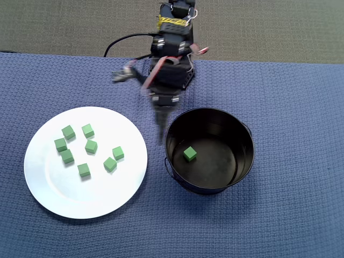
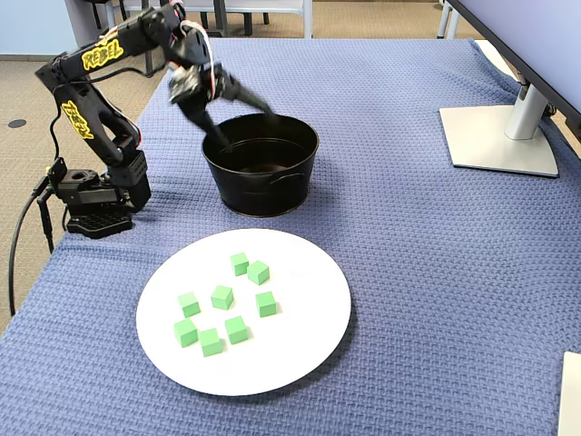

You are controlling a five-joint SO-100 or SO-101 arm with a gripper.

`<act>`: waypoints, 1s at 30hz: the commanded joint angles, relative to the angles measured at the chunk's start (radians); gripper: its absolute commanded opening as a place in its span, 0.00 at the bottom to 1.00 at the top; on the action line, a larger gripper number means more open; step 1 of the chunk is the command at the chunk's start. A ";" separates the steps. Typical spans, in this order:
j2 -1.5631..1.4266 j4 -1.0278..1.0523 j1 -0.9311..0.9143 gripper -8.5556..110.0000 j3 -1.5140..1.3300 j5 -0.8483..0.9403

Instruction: Pick up the green cubes from the white plate and place them in the black recipient

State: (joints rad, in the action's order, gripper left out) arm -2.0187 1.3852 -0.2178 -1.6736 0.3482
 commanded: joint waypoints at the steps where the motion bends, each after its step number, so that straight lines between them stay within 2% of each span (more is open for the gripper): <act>1: 0.041 -0.095 -0.153 0.40 -0.009 0.144; 5: 0.081 -0.259 -0.250 0.41 -0.118 0.350; 9: 0.146 -0.324 -0.319 0.40 -0.155 0.565; 19: 0.310 -0.472 -0.403 0.36 -0.227 0.927; 30: 0.410 -0.526 -0.391 0.35 -0.250 0.985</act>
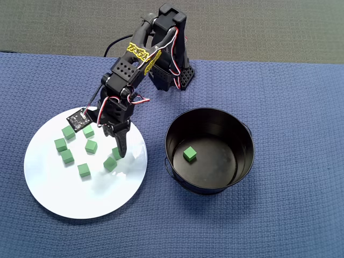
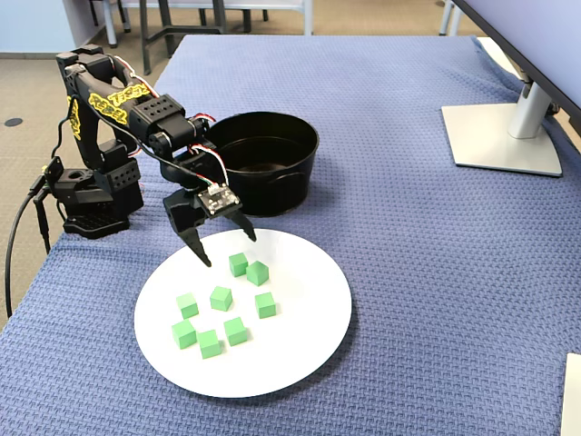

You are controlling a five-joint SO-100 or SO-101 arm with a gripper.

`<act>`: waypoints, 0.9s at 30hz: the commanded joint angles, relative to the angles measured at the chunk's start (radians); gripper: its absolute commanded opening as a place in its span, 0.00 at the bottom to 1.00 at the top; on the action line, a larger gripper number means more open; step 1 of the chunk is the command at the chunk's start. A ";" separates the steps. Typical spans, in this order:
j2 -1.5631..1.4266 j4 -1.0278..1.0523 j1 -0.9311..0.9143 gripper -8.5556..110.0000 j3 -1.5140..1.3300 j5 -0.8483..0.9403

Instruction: Pick up the green cubes from the white plate and place them in the black recipient

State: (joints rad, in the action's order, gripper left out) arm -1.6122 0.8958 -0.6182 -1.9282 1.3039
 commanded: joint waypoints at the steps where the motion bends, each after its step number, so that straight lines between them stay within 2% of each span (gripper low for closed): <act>1: 0.009 -0.052 0.009 0.35 0.005 0.020; 27: 0.121 -0.101 0.115 0.30 0.072 -0.127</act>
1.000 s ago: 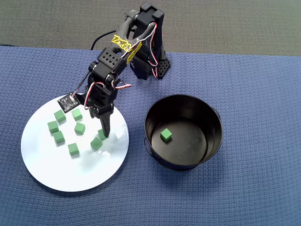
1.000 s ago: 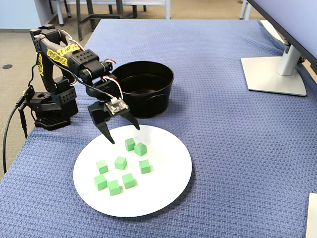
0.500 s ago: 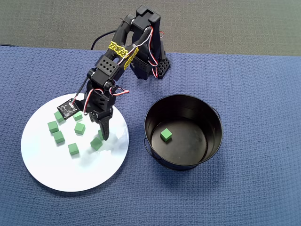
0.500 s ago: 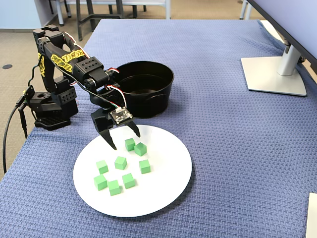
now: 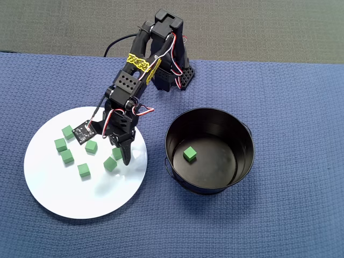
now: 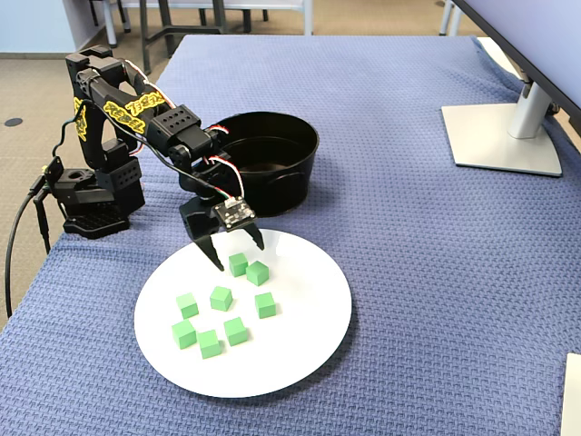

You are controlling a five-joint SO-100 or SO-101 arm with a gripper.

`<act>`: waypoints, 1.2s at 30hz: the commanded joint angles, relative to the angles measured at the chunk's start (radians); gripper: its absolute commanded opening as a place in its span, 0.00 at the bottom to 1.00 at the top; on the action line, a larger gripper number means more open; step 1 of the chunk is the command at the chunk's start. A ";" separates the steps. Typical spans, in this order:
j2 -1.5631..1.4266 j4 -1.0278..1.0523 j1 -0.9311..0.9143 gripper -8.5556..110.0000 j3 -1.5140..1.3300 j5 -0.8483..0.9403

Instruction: Pick up the green cubes from the white plate and place them in the black recipient

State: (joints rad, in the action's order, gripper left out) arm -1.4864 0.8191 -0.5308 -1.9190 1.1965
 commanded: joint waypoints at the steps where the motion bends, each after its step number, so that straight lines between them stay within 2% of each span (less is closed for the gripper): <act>1: -0.003 -0.025 0.031 0.29 0.064 -0.023; 9: 0.023 -0.037 0.028 0.24 0.074 -0.032; 13: 0.021 -0.041 0.026 0.07 0.087 -0.058; 23: 0.008 -0.052 0.018 0.07 0.080 -0.072; 26: -0.025 -0.037 0.015 0.07 0.097 -0.143; 36: -0.462 0.221 -0.020 0.07 0.054 -0.374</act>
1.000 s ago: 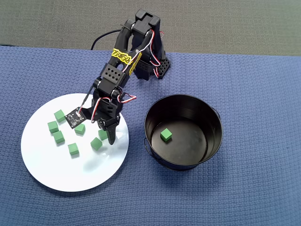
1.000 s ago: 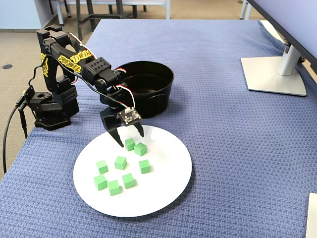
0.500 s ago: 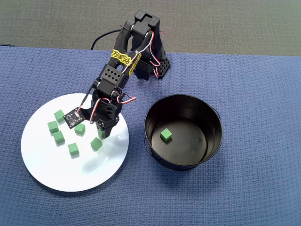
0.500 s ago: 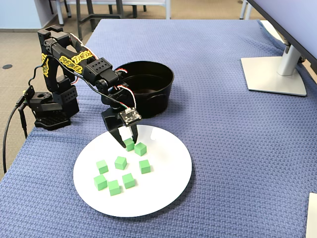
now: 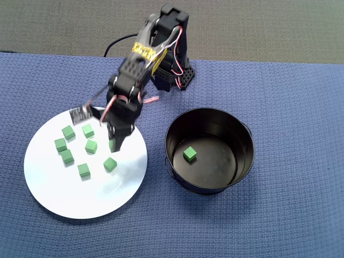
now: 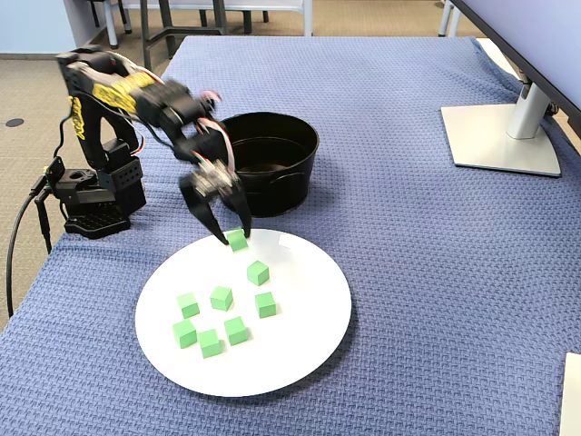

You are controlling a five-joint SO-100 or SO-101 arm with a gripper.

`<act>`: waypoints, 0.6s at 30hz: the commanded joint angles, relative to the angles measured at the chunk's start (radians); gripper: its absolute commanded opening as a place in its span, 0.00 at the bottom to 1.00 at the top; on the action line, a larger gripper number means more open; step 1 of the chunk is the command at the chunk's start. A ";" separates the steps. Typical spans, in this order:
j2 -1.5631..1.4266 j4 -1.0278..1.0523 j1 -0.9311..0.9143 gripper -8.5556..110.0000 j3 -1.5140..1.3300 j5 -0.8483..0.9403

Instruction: Pick up the green cubes from the white plate and place them in the black recipient

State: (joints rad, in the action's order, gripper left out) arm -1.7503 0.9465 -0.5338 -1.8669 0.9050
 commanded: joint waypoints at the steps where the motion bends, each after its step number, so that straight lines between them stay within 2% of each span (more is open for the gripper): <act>1: -0.241 0.127 -0.017 0.07 -0.003 -0.107; 5: -0.411 0.253 0.037 0.07 -0.005 -0.222; 12: -0.672 0.474 0.321 0.07 0.034 -0.477; 18: -0.643 0.394 0.584 0.07 -0.017 -0.652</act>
State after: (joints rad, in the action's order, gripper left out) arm -2.4007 1.4005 -0.0813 -1.8761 0.3482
